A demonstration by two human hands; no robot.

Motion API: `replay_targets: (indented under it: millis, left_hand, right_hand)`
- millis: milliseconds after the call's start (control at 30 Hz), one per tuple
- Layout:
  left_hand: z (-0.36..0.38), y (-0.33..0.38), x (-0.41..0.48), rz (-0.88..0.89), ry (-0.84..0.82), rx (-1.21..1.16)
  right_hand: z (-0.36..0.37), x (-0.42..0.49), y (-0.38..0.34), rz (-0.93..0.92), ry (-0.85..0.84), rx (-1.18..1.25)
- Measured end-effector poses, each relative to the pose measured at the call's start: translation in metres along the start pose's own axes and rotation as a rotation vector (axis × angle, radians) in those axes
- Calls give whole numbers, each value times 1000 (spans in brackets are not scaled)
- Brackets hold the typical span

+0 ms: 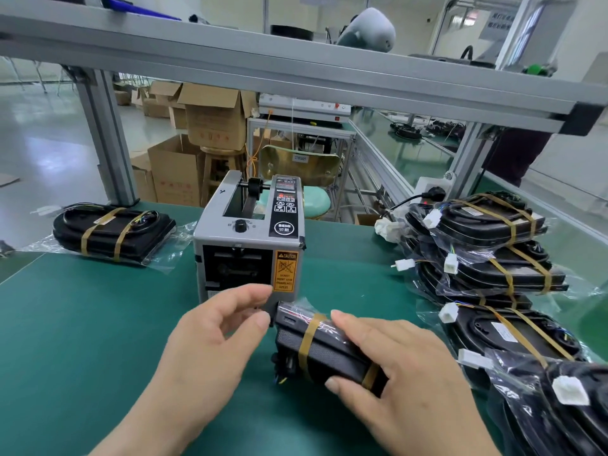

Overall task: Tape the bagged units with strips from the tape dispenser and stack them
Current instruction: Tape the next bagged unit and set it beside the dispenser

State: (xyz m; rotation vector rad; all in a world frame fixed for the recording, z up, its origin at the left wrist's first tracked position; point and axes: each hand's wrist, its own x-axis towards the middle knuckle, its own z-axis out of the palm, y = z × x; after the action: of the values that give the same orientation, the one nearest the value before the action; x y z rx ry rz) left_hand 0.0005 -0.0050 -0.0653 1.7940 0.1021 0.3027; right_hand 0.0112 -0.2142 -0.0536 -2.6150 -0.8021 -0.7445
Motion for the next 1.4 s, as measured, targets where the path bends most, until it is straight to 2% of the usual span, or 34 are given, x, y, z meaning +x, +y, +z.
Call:
replay_targets:
  millis: [167, 400, 533, 733, 833, 933, 1067, 1167, 1400]
  left_hand:
    - [-7, 6, 5, 86, -170, 65]
    - [-1, 15, 12, 329, -204, 382]
    - [4, 22, 21, 220, -234, 356]
    - [21, 25, 25, 53, -146, 242]
    - [18, 23, 24, -23, -12, 78]
    - [6, 10, 31, -247, 174, -132]
    - [-7, 0, 43, -504, 246, -284]
    - [-9, 0, 50, -559, 253, -326]
    - [-6, 10, 63, -561, 278, -436]
  right_hand:
    - [-2, 3, 0, 41, -54, 43]
    - [-4, 3, -2, -6, -92, 69]
    - [-6, 3, -1, -35, -80, 88]
    - [-7, 2, -2, -30, -91, 77]
    - [-6, 2, -2, -15, -67, 65]
    - [-4, 2, -4, -9, -46, 52]
    - [-3, 2, -3, 4, -34, 59]
    - [-3, 1, -4, 2, -29, 54]
    - [-2, 0, -5, 11, -35, 50]
